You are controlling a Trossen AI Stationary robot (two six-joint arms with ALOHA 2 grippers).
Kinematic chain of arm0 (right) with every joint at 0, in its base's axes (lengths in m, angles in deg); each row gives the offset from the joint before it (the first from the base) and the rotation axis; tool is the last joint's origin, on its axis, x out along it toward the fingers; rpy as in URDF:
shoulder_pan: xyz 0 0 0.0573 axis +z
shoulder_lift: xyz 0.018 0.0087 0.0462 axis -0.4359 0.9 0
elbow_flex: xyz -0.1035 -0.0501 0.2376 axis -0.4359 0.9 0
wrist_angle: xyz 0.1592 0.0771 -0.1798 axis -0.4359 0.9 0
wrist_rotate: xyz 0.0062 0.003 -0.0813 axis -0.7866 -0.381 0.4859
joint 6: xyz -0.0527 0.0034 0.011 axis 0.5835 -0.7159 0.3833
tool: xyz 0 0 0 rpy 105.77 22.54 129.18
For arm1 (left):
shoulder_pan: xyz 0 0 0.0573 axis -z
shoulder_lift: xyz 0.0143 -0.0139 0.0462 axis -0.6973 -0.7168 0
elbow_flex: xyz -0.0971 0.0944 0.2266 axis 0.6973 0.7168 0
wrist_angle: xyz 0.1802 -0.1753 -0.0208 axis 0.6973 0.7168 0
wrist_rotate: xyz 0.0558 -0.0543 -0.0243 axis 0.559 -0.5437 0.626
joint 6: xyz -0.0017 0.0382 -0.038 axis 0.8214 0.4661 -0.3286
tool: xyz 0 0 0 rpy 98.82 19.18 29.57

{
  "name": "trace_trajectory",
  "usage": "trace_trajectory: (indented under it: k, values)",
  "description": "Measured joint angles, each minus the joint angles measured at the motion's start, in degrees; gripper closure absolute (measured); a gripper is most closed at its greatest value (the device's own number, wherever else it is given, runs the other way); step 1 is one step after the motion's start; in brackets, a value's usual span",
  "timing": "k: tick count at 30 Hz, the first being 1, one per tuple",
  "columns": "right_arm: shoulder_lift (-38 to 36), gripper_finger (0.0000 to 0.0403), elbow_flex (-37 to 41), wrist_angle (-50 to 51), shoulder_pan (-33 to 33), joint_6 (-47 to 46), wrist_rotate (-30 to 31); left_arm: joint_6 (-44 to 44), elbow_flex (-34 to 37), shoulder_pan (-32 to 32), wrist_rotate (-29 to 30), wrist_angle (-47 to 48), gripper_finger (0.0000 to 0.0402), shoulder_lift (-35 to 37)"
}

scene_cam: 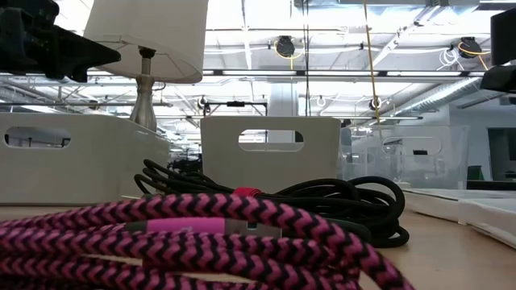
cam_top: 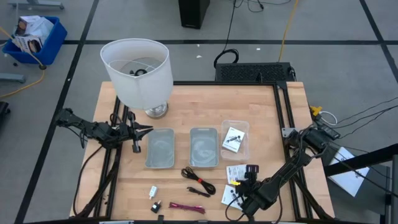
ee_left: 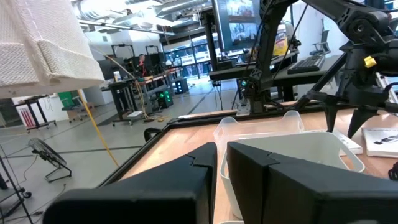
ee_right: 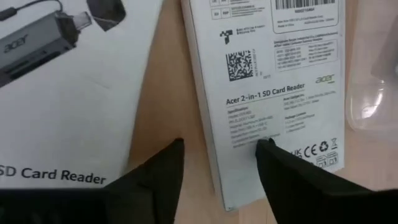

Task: Pick and place items into bin
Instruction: Put the top white card reader box into the transparent bin

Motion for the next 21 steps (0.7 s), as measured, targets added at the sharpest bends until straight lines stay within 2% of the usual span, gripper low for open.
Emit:
trace_trajectory:
  k: [4,11,21]
  values:
    - [0.99,0.0264,0.06,-0.22,0.0,-0.05,-0.61,0.0,0.0,0.0,-0.01,0.0,0.0355,-0.01]
    - [1.16,0.0387,0.22,-0.67,-0.11,-3.32,-1.13,-0.09,0.0,-0.02,-0.01,-0.04,0.0355,-0.01]
    - [-2.11,0.0402,-5.43,3.26,0.98,-3.32,4.9,-0.11,0.0,-0.02,-0.01,-0.09,0.0355,-0.01]
